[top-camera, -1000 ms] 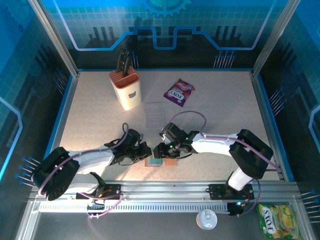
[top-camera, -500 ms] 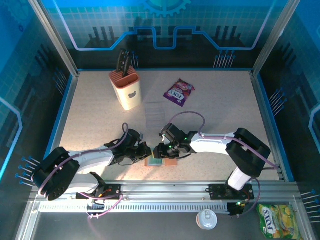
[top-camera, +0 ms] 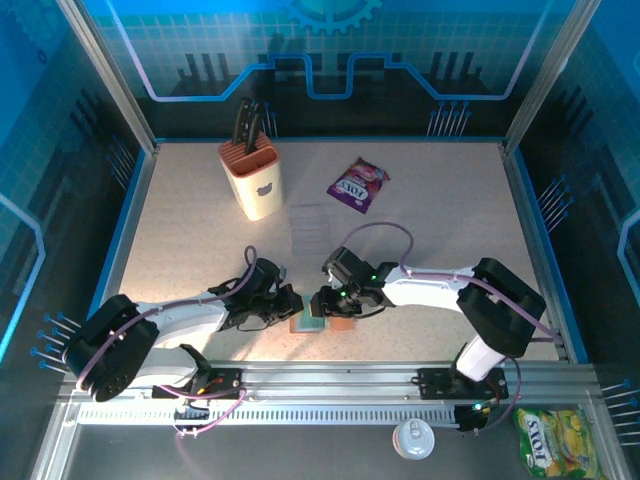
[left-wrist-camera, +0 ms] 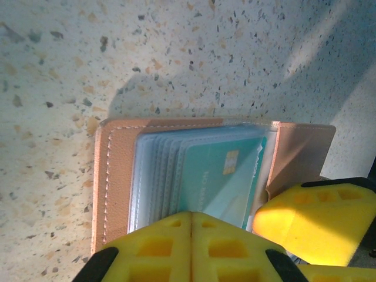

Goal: Take the credit cards out of the card holder

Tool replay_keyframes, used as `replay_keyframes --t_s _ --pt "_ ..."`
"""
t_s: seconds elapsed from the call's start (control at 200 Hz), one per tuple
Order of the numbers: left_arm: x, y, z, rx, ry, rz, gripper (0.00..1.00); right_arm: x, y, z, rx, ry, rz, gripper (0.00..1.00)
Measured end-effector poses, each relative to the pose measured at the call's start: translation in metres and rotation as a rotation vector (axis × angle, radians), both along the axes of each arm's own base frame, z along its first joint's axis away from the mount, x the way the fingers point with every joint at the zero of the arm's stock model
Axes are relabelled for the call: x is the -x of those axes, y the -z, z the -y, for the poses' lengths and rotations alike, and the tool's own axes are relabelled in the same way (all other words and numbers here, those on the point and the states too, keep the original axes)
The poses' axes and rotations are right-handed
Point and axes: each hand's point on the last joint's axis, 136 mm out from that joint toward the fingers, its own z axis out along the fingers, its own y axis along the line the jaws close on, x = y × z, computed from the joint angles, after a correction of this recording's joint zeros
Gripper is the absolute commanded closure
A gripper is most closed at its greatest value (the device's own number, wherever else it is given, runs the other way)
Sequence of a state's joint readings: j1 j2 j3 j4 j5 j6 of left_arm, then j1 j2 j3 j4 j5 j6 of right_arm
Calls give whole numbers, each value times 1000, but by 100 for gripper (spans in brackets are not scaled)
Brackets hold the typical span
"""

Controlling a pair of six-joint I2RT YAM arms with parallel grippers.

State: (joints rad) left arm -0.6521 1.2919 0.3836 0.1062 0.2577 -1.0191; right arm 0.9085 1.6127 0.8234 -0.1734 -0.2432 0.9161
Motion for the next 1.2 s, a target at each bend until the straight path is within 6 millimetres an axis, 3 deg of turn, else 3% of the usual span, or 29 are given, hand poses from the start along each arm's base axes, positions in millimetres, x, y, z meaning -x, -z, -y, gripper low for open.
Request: replay_keyframes --t_s 0.38,0.65,1.021,1.196 --pt "3 -14 -6 2 -13 27 90 -2 -11 1 -19 6 18 57" --pt "9 3 -8 -25 -5 -24 96 -5 -11 1 -26 13 15 57" --pt "7 3 -5 -13 1 -19 97 -8 -5 -4 -45 7 -3 58" --pt "7 3 -5 -13 1 -19 97 -8 -2 -8 -62 3 -12 62"
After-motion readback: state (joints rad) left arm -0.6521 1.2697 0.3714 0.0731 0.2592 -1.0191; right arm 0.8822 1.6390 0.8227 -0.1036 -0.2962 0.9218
